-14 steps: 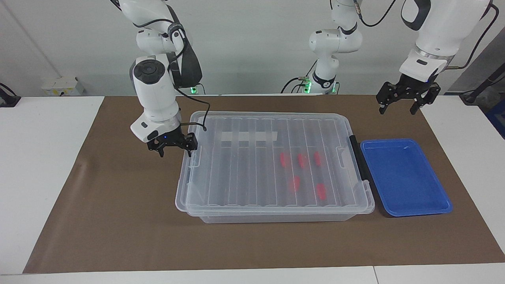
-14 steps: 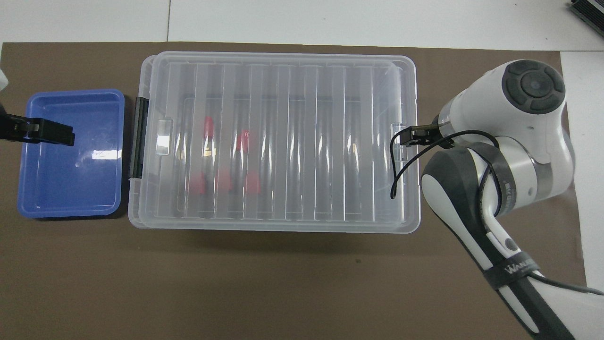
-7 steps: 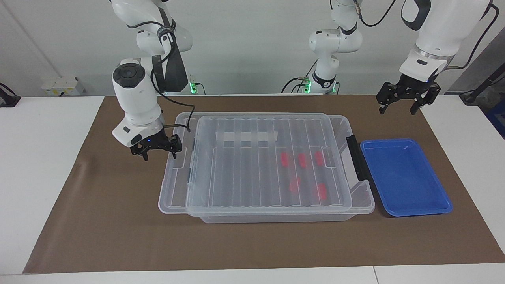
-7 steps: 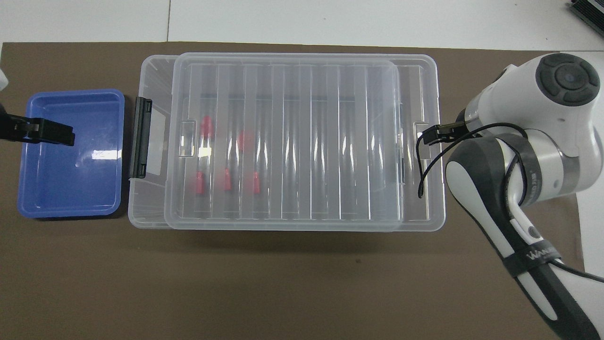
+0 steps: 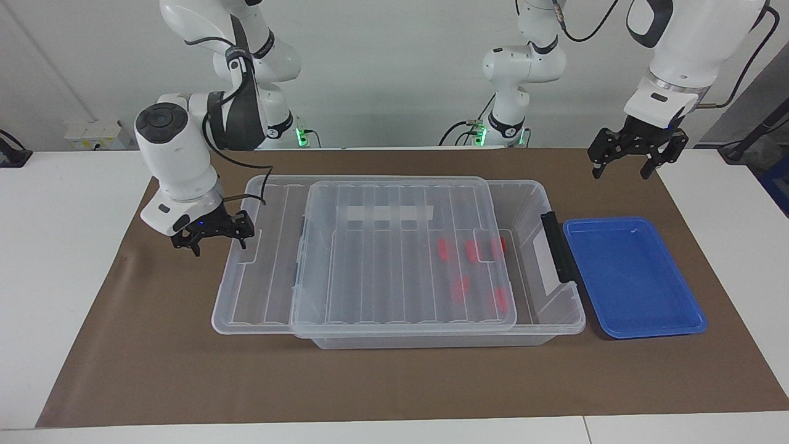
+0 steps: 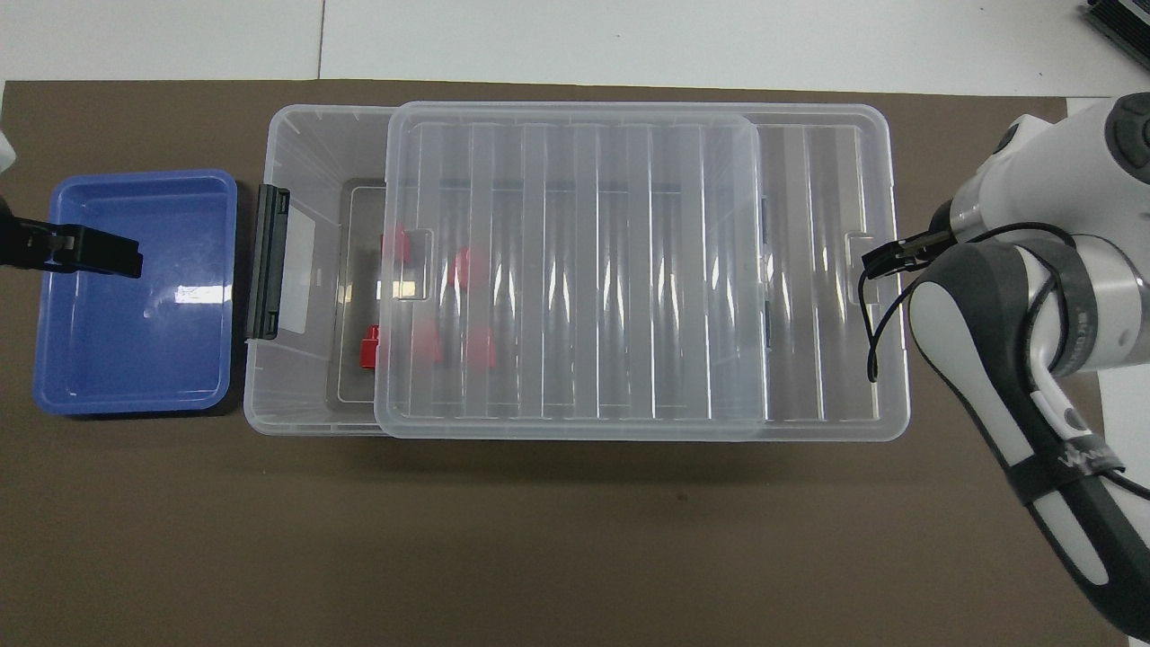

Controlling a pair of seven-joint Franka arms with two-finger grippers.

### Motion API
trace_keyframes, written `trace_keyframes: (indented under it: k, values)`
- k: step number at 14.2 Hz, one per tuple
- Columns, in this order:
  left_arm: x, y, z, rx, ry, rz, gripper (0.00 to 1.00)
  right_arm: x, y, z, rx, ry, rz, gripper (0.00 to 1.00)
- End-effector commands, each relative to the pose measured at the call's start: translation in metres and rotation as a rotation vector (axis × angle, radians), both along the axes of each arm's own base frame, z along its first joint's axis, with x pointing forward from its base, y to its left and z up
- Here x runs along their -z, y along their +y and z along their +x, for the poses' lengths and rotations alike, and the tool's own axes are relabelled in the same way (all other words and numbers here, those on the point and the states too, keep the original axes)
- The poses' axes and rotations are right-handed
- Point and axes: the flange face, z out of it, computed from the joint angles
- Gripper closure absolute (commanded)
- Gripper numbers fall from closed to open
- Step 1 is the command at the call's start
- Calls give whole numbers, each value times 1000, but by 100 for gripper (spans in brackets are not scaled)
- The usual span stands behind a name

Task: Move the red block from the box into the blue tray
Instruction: 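Grip the lid edge and slide the lid away from the blue tray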

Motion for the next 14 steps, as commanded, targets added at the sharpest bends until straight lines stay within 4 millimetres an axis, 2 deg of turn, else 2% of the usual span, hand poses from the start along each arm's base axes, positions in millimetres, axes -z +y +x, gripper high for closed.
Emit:
trace_keyframes:
  k: [1,4,7,14]
  values:
    - [-1,2,-7,-9,1,-4,0,-2,-26,2,-69,22,2,1]
    - [-1,2,-7,-9,1,-4,0,-5,-66,0,-154,36,10,1]
    - [0,2,-6,-9,3,-4,0,-8,-89,-1,-202,43,2,1]
    - [-1,2,-7,-7,1,-4,0,-9,-91,-1,-198,41,9,1]
